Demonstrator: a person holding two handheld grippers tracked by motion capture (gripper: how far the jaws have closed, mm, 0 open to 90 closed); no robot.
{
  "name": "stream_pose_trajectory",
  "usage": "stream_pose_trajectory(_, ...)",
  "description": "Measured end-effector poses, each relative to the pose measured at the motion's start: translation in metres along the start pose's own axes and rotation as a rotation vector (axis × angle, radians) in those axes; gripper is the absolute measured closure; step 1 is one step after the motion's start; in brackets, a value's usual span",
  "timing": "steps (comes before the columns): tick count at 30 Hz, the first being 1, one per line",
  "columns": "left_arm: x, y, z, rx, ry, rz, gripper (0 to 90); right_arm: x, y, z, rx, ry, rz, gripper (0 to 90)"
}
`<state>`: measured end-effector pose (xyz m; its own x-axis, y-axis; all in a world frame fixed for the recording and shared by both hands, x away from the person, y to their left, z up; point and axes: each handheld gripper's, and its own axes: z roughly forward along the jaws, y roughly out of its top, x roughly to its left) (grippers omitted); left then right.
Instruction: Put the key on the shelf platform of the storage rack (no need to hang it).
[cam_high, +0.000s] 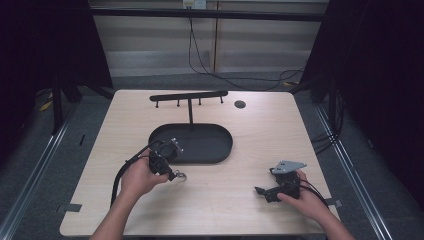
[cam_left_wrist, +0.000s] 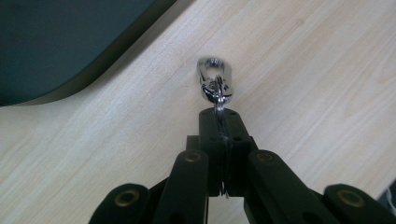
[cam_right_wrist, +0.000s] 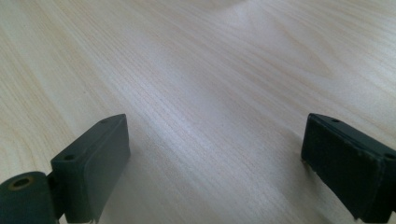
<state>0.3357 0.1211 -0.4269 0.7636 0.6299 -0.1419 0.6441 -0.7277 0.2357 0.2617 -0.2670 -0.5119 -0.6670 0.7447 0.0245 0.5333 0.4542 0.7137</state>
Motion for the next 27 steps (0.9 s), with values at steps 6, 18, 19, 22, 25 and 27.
stream_pose_trajectory(6,0.003,0.003,-0.016,0.006,0.005,-0.016,89.0,0.0,0.0,0.0,0.0,0.0,0.0,7.2)
stream_pose_trajectory(18,0.005,0.007,-0.035,-0.011,0.0,-0.024,89.0,0.0,0.0,0.0,0.0,0.0,0.0,7.3)
stream_pose_trajectory(19,0.005,0.008,-0.037,-0.014,-0.006,-0.026,89.0,0.0,0.0,0.0,0.0,0.0,0.0,7.3)
stream_pose_trajectory(22,0.006,0.008,-0.04,-0.007,-0.01,-0.025,89.0,0.0,0.0,0.0,0.0,0.0,0.0,7.3)
stream_pose_trajectory(25,0.006,0.01,-0.043,-0.003,-0.012,-0.025,89.0,0.0,0.0,0.0,0.0,0.0,0.0,7.3)
stream_pose_trajectory(27,0.006,0.011,-0.046,-0.004,-0.012,-0.026,89.0,0.0,0.0,0.0,0.0,0.0,0.0,7.3)
